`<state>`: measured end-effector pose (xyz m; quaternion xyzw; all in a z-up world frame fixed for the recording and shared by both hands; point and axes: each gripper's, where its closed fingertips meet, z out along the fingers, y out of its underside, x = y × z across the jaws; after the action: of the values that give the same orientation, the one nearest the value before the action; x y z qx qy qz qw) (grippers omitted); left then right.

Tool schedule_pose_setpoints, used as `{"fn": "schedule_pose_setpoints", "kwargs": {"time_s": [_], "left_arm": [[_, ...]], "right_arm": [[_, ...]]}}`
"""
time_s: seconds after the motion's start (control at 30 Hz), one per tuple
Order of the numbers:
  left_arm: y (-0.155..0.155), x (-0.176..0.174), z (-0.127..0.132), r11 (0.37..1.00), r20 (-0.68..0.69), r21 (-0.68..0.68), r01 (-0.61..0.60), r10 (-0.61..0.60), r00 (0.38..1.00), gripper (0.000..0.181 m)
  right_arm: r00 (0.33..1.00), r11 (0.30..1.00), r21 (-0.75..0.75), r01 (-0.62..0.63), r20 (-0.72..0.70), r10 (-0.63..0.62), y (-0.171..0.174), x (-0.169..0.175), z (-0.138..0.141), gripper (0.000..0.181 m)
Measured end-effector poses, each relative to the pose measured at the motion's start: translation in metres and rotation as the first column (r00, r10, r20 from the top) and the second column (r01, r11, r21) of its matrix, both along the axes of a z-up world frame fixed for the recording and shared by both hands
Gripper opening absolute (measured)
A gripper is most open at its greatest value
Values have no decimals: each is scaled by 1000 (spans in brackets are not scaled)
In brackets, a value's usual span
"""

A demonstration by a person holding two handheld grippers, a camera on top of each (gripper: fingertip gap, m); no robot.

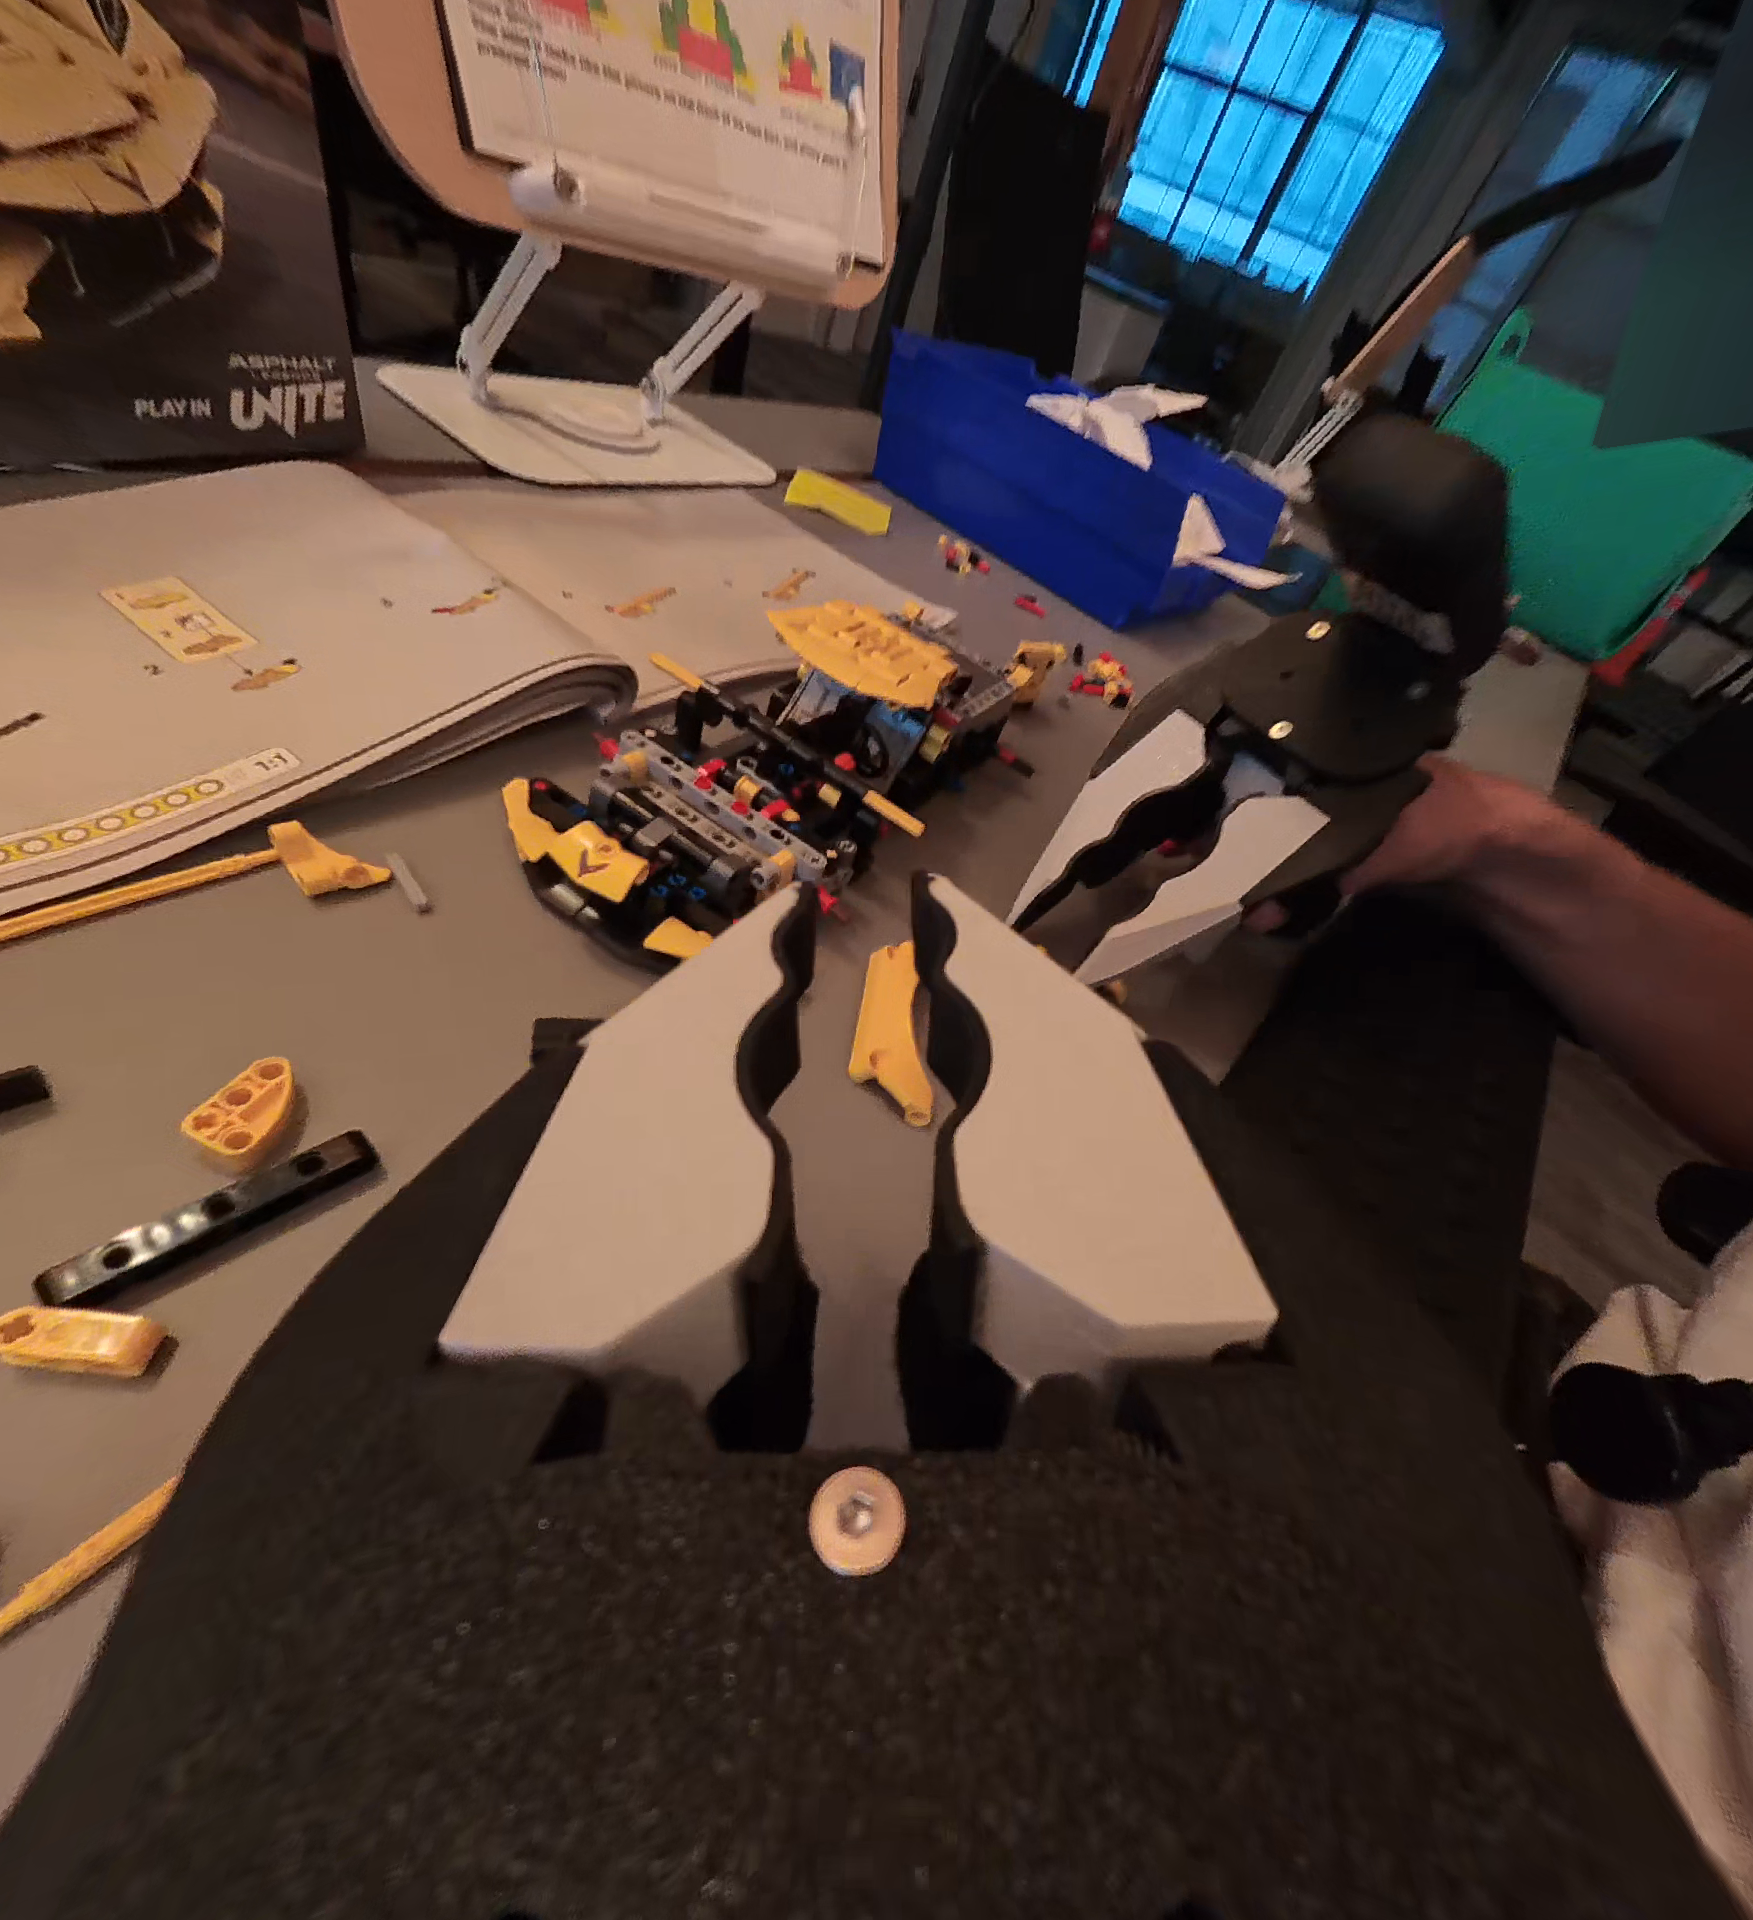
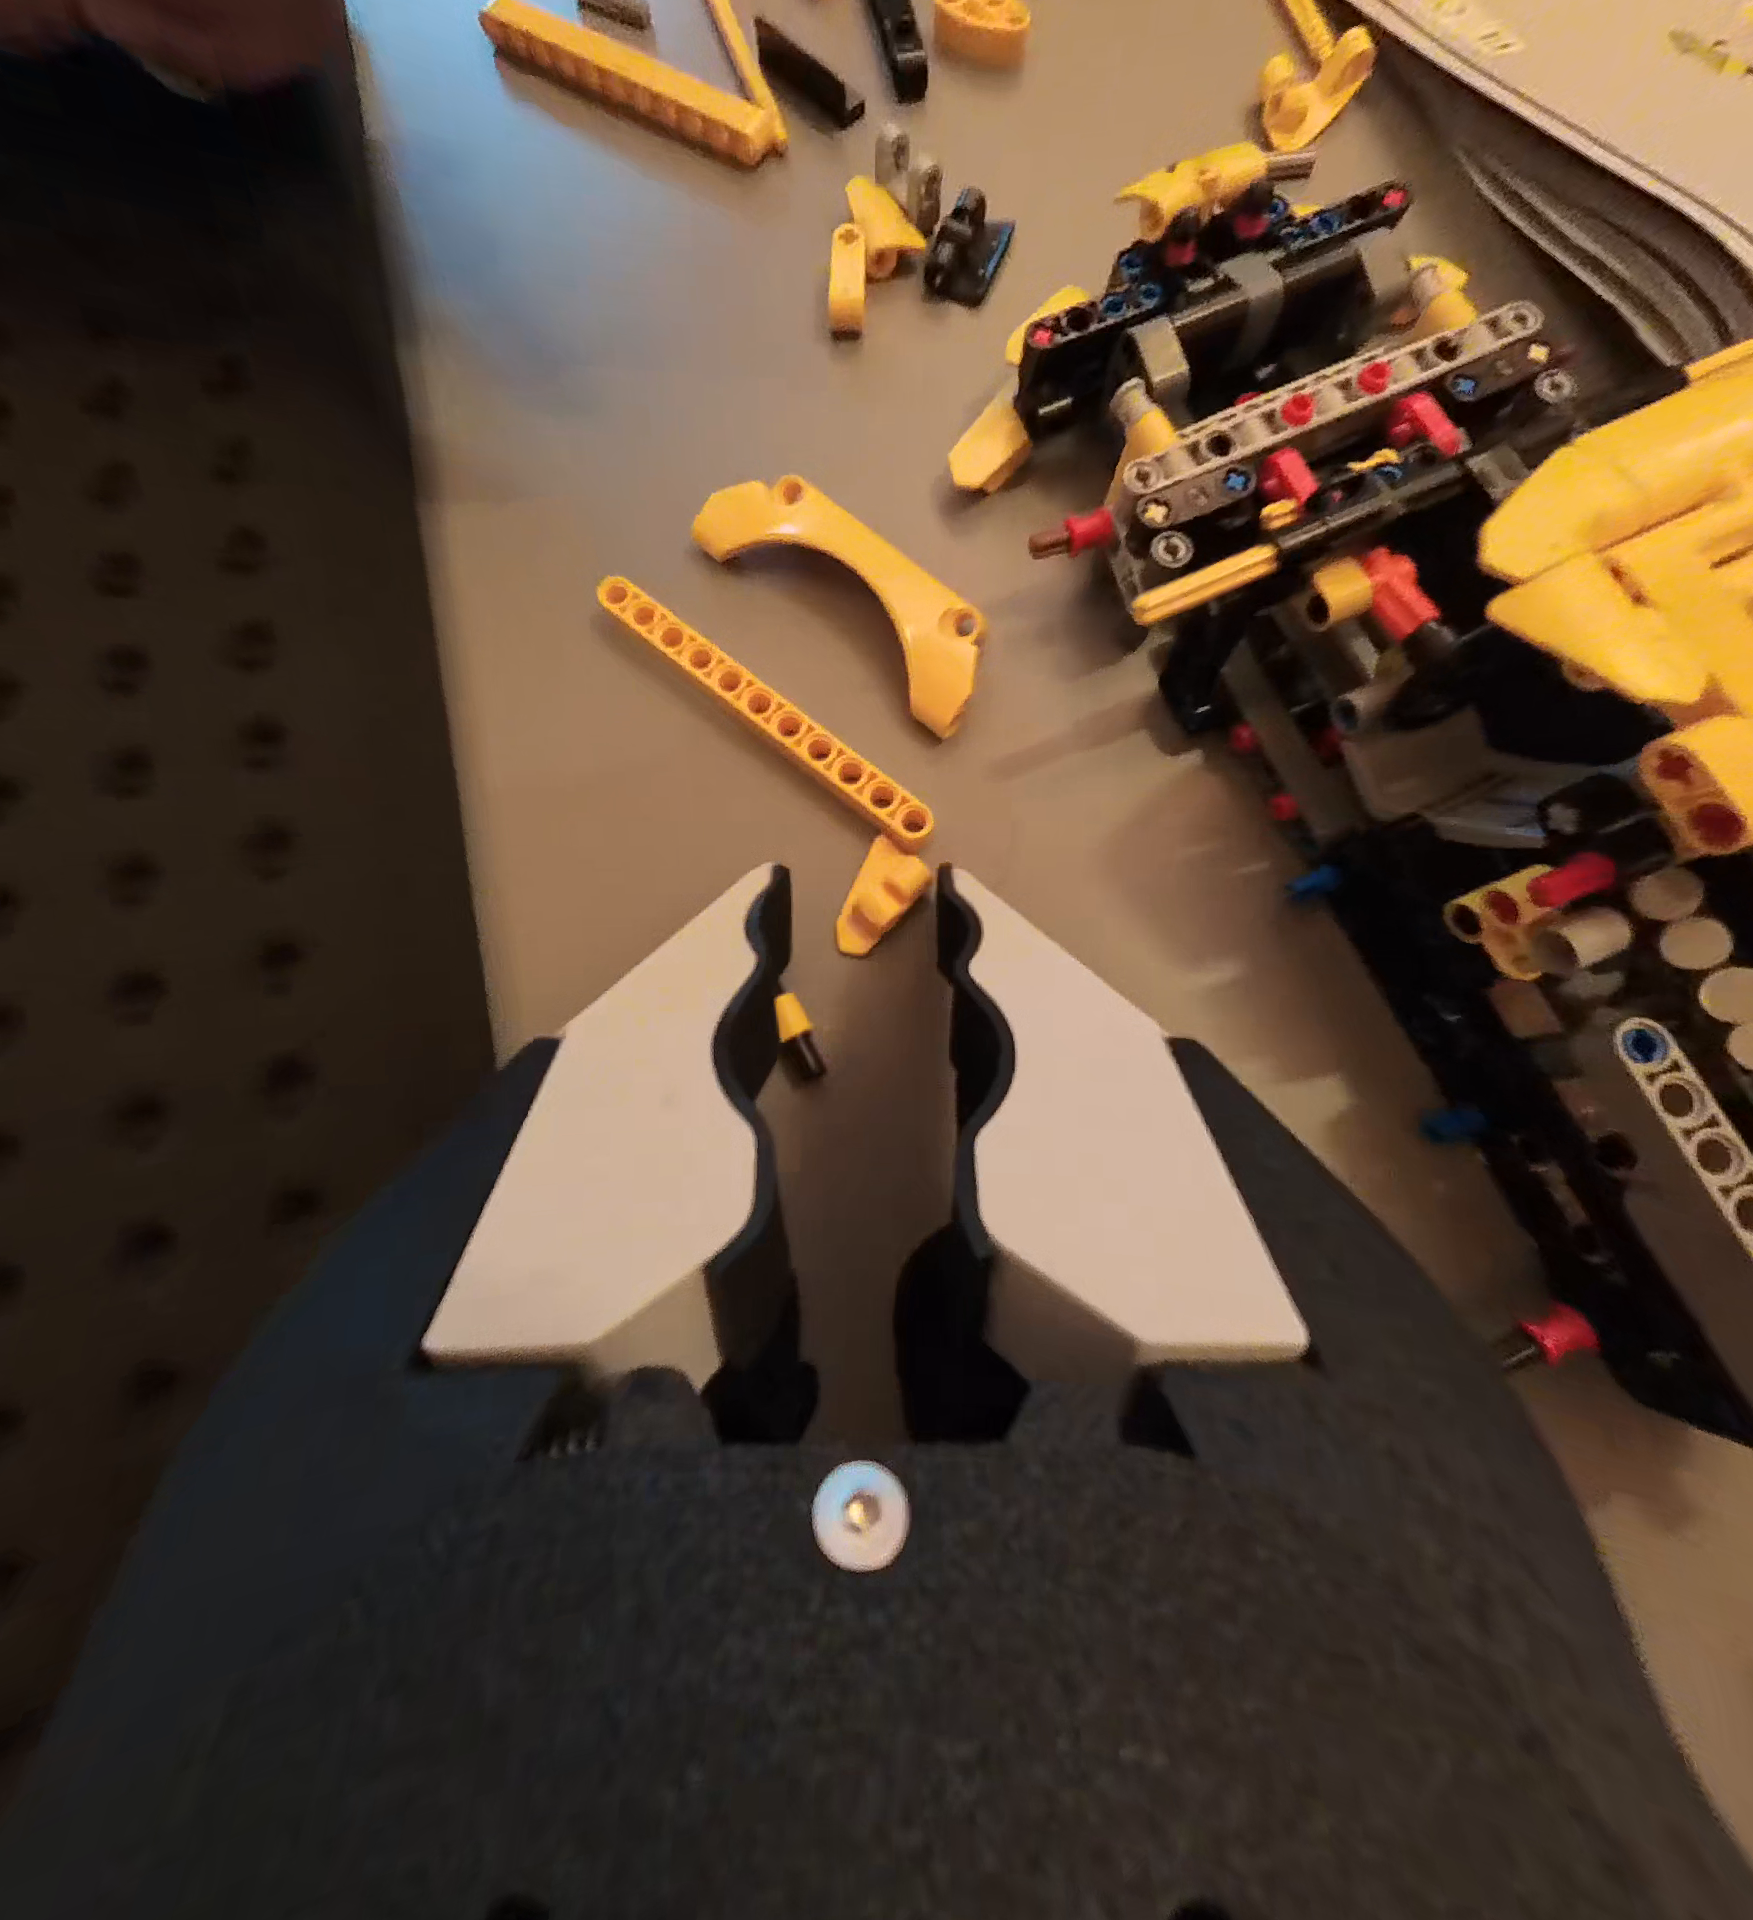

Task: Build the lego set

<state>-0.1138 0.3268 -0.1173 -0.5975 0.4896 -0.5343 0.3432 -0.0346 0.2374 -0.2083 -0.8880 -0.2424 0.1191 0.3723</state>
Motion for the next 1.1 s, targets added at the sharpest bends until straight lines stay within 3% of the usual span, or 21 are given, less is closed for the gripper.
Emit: {"fn": "schedule_pose_setpoints", "kwargs": {"time_s": [0.13,0.3,0.43,0.6,0.7,0.77,0.87,1.0,1.1], "left_arm": [[-2,-9,22,987,167,-126,98,-76,983,18],[9,-18,36,972,275,-209,107,-46,960,18],[7,-17,35,977,268,-188,102,-49,962,18],[13,-22,34,988,242,-144,48,-11,970,18],[47,-37,10,993,43,-8,-114,114,993,18],[86,-62,-22,955,-194,153,-255,282,940,18],[110,-100,-45,918,-378,268,-293,379,845,21],[130,-154,-40,851,-419,370,-373,511,751,22],[158,-222,-41,783,-467,404,-473,621,629,25]], "right_arm": [[1000,1000,4,13,14,-13,1,3,-1,20],[997,1000,27,16,71,-18,3,5,-3,8],[999,999,5,37,37,-37,2,10,0,8],[988,996,47,79,-134,-72,6,5,26,8],[951,993,82,89,-303,-60,14,-12,49,8],[968,996,76,48,-250,-28,22,-28,42,8],[990,998,60,-20,-136,28,44,-61,28,8],[993,996,10,-92,-70,93,70,-102,21,8],[991,992,-28,-121,56,123,80,-111,5,8]]}}
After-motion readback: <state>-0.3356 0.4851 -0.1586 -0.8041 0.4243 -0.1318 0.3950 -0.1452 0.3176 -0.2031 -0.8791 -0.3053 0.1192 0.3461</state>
